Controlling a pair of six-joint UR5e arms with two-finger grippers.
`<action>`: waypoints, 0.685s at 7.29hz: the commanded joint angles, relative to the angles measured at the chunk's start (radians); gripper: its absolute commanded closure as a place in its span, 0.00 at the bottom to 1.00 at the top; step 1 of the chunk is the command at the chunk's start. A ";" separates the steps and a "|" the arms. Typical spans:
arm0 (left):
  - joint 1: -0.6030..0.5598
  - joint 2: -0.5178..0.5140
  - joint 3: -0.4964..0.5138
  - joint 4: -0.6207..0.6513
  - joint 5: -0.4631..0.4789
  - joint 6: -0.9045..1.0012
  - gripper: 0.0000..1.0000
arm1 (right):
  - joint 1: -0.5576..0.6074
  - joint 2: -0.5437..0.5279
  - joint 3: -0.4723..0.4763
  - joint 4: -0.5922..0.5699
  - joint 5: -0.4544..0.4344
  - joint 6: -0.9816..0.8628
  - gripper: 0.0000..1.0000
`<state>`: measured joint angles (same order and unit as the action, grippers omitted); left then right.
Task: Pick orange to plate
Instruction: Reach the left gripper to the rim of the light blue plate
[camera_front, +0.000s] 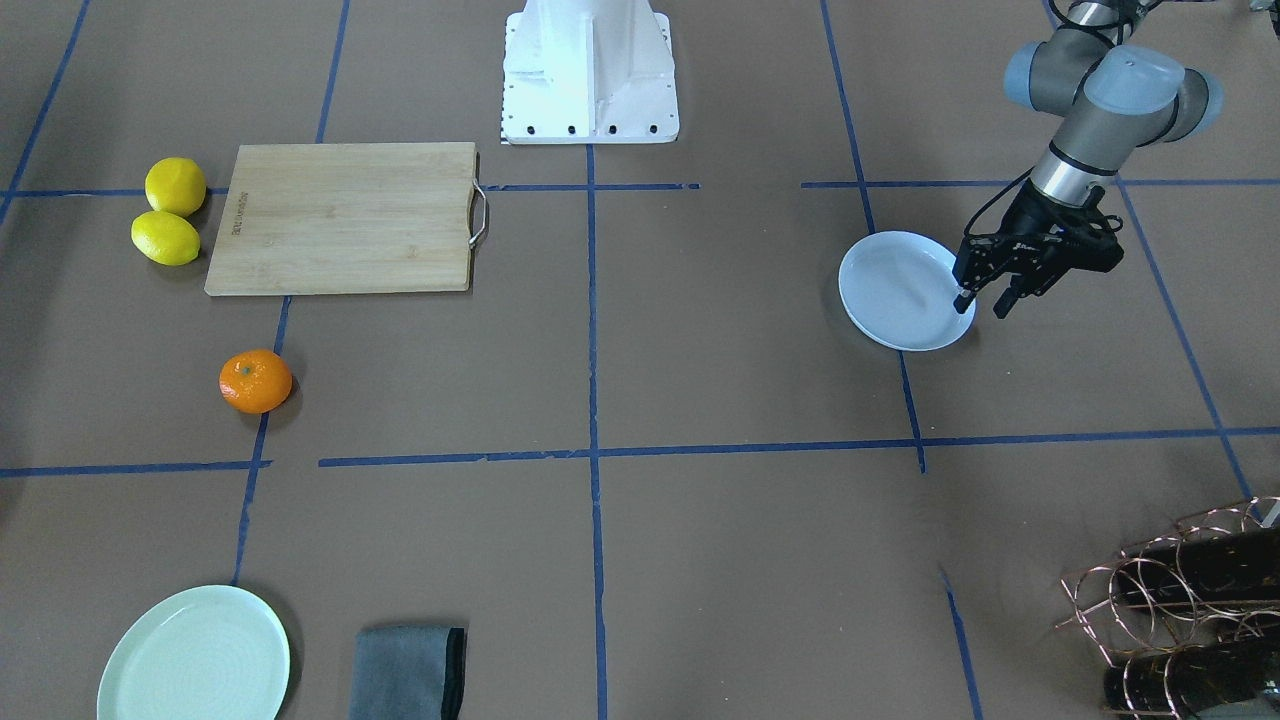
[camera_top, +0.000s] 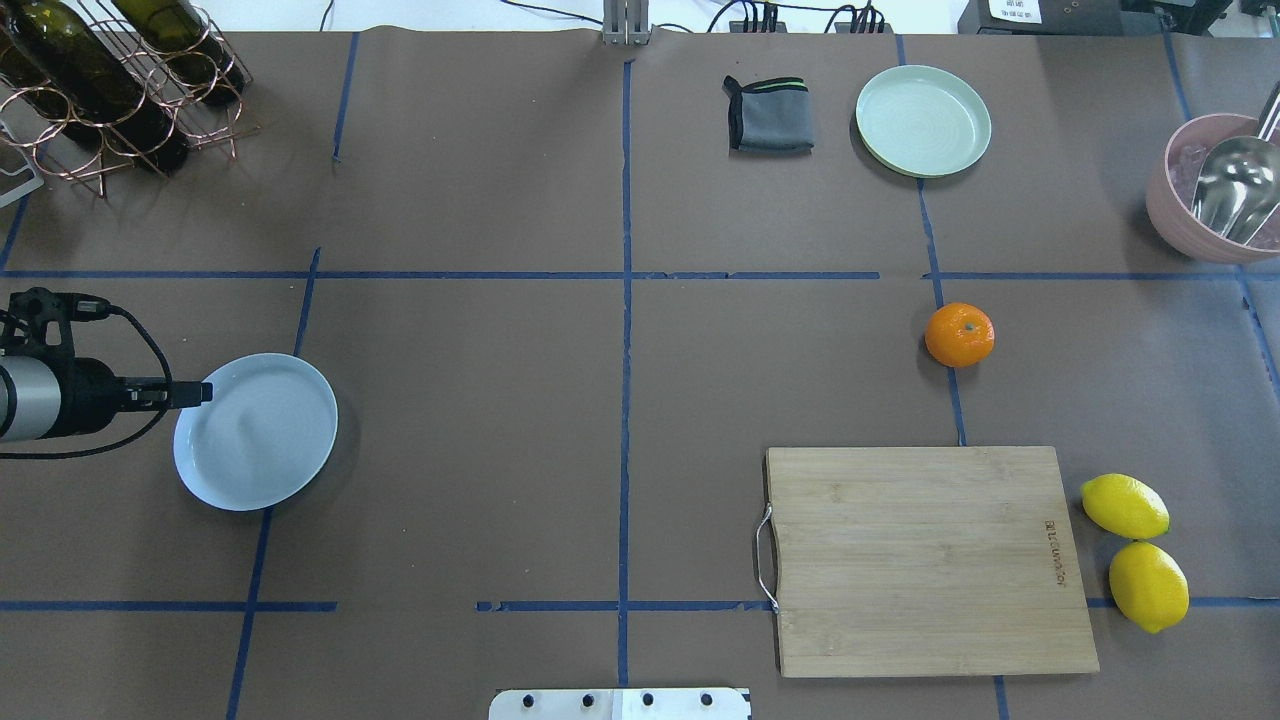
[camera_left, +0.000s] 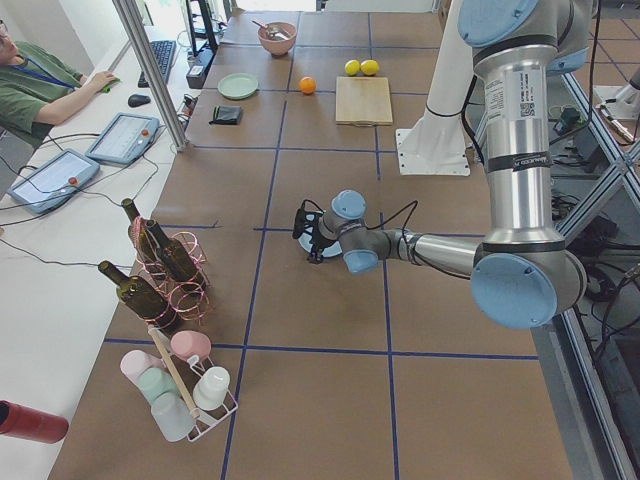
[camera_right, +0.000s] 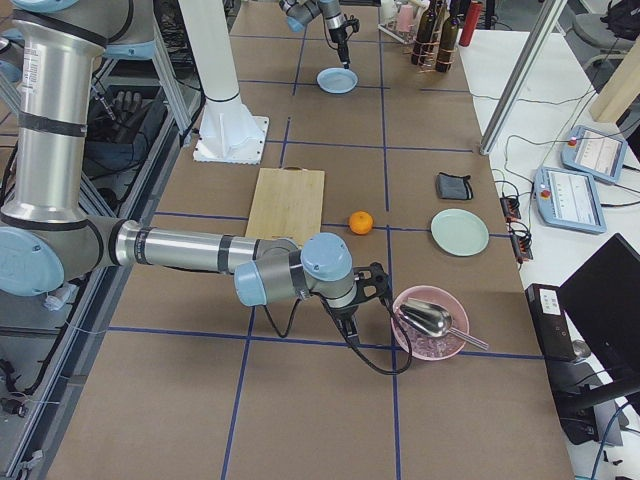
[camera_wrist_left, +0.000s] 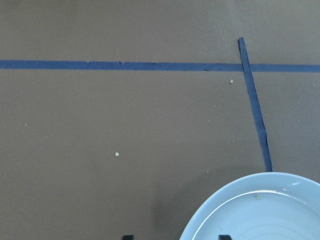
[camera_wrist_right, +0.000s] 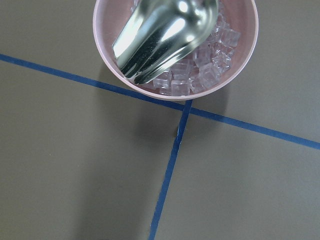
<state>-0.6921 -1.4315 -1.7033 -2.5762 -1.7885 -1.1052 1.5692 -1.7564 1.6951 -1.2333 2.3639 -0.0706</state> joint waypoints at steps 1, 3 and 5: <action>0.019 -0.001 0.004 0.001 0.008 -0.002 0.42 | 0.000 0.000 0.000 0.000 0.000 0.000 0.00; 0.025 -0.004 0.005 0.001 0.008 -0.002 0.63 | 0.000 0.000 -0.002 0.000 0.000 0.000 0.00; 0.037 -0.006 0.005 0.002 0.008 -0.001 0.68 | -0.001 0.000 -0.002 -0.002 0.002 0.000 0.00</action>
<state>-0.6642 -1.4365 -1.6990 -2.5752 -1.7810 -1.1072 1.5689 -1.7559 1.6936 -1.2336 2.3648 -0.0706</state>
